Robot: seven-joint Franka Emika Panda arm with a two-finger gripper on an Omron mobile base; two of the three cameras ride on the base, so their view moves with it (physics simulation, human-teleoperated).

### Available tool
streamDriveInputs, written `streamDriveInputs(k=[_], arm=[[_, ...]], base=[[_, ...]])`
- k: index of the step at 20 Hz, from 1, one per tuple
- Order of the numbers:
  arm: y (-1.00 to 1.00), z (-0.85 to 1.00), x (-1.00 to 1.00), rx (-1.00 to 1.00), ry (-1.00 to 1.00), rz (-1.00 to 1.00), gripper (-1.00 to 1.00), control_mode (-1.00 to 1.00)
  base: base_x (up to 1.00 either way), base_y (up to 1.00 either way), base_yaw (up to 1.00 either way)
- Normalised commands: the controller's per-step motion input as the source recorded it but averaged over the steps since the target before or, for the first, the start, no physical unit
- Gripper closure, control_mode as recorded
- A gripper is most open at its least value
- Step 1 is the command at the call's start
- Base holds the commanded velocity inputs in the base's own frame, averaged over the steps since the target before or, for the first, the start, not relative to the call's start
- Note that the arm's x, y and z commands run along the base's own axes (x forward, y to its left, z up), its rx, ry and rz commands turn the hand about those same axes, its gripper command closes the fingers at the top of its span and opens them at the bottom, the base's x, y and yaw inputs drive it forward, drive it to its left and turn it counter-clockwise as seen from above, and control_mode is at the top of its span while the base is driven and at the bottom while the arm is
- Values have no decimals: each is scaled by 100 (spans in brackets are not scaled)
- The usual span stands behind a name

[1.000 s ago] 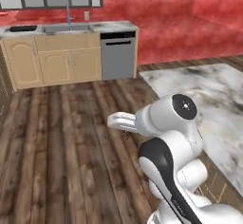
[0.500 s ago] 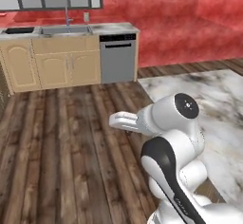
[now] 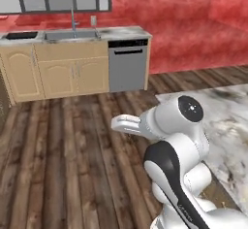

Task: Take the fish out of the fridge, briefly rinse it in the sink, and place it on the tray next to the sink.

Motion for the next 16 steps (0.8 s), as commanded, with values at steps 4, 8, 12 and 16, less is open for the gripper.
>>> streamDriveInputs(k=[4,8,12,16], arm=[[0,0,0,0,0,0,100,100],[0,0,0,0,0,0,100,100],[0,0,0,0,0,0,100,100],[0,0,0,0,0,0,100,100]], base=[[98,0,-7],[100,1,-7],[100,1,-9],[100,8,-7]])
